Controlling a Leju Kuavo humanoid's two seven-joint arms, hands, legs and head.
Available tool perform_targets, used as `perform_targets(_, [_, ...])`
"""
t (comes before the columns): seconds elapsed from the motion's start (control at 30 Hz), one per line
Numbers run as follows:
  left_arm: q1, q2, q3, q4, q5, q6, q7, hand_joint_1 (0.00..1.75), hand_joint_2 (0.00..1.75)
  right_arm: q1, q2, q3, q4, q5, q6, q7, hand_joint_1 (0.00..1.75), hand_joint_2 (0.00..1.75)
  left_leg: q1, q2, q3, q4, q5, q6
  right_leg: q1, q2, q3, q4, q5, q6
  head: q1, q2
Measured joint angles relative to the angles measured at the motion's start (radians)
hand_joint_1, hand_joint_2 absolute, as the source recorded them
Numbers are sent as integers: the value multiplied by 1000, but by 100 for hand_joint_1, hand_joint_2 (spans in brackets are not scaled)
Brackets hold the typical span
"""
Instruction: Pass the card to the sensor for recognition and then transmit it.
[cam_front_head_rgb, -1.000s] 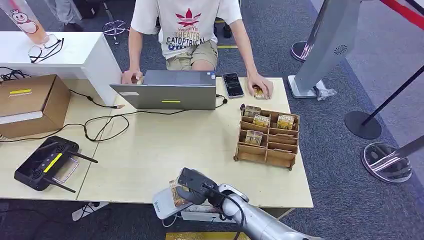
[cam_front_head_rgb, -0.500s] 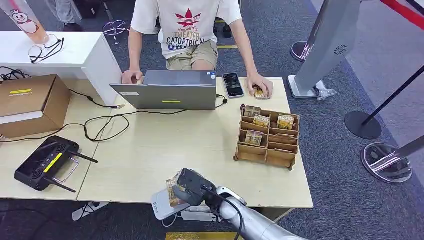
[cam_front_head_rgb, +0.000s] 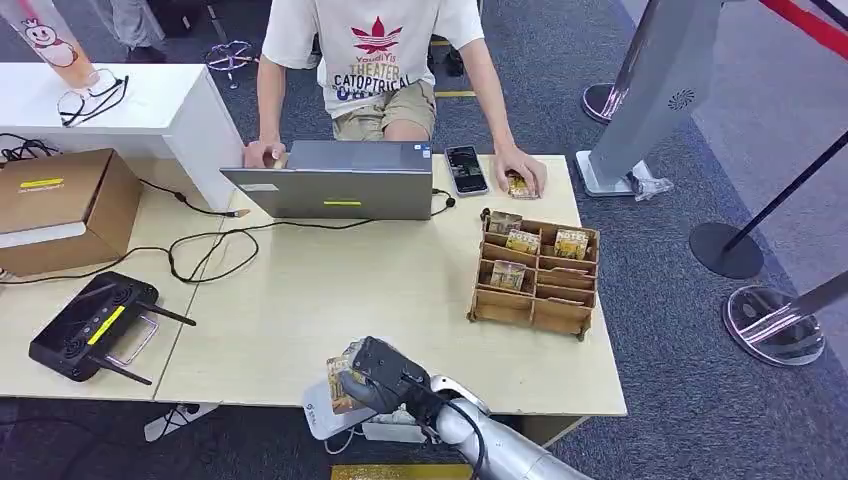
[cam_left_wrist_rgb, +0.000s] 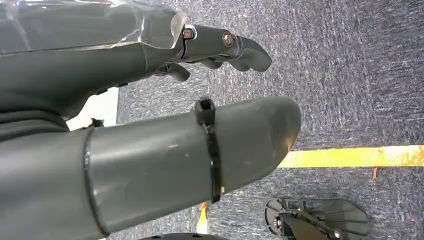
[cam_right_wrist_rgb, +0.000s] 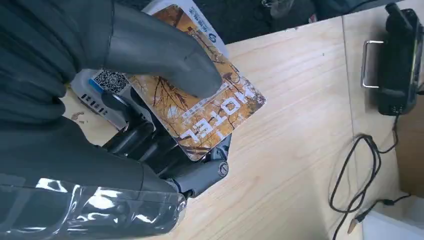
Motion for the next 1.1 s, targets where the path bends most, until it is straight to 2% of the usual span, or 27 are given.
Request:
perform_targets(0.27, [0, -2, 0, 0, -2, 0, 0, 0, 0, 12, 0, -26, -27, -9, -2, 6, 175, 175, 0, 0, 0, 0, 0, 0, 0, 0, 0, 0, 0, 0, 0, 0])
perform_targets(0.47, [0, -2, 0, 0, -11, -3, 3, 0, 0, 29, 0, -76, -83, -48, -18, 5, 175, 175, 0, 0, 0, 0, 0, 0, 0, 0, 0, 0, 0, 0, 0, 0])
perform_targets(1.1, [-1, -6, 0, 0, -31, -6, 14, 0, 0, 76, -18, -241, -365, -30, -72, 15, 175, 175, 0, 0, 0, 0, 0, 0, 0, 0, 0, 0, 0, 0, 0, 0])
